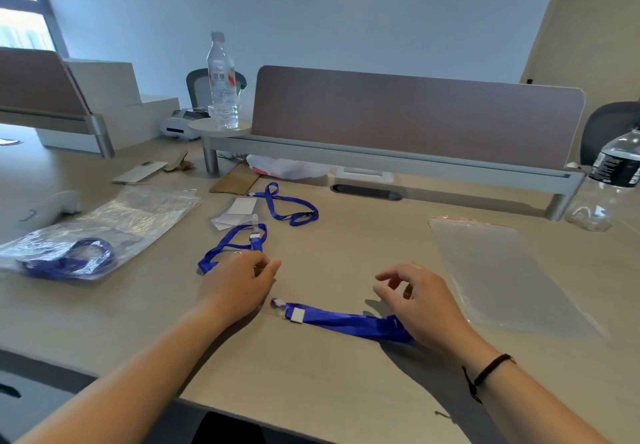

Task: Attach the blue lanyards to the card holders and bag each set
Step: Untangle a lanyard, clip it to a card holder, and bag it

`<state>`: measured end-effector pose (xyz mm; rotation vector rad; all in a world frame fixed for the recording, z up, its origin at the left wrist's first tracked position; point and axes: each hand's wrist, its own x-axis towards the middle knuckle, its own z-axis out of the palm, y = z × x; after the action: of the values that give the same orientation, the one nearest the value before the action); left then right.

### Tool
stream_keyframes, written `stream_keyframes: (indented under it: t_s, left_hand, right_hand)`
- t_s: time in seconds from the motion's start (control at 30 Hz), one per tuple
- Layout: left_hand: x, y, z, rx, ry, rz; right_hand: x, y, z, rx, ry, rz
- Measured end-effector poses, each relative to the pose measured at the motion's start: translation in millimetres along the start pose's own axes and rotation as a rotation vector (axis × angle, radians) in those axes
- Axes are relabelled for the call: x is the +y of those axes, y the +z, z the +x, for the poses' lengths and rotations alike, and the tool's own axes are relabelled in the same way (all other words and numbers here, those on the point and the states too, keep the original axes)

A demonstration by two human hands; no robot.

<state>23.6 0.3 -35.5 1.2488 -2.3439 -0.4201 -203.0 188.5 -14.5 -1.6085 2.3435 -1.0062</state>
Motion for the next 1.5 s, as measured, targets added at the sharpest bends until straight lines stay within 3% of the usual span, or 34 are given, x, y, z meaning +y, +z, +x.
stream_keyframes:
  t_s: [0.17,0.43,0.53,0.73,0.9,1.1,1.27,1.5]
  left_hand:
    - [-23,-6,31,0.083,-0.114,0.07]
    - [-58,-11,81,0.148,-0.145,0.06]
    - [-72,-5,89,0.204,-0.141,-0.042]
    - [-90,1,101,0.236,-0.246,-0.361]
    - [-91,-7,103,0.376,-0.423,-0.383]
    - [-94,-9,103,0.368,-0.512,-0.394]
    - [-94,-10,102,0.359,-0.516,-0.387]
    - [-92,-5,101,0.312,-0.371,-0.331]
  right_hand:
    - [-33,23,56,-0.088,-0.07,-0.076]
    - [-117,111,176,-0.143,-0.204,-0.075]
    - [-146,145,223,-0.177,-0.166,-0.091]
    - [-174,206,285,-0.194,-0.056,-0.606]
    - [-185,235,310,-0.243,0.069,-0.634]
    - [-184,241,320,-0.29,0.208,-0.364]
    - [-171,236,319,-0.24,0.198,-0.201]
    - [-160,199,295,-0.166,0.133,0.307]
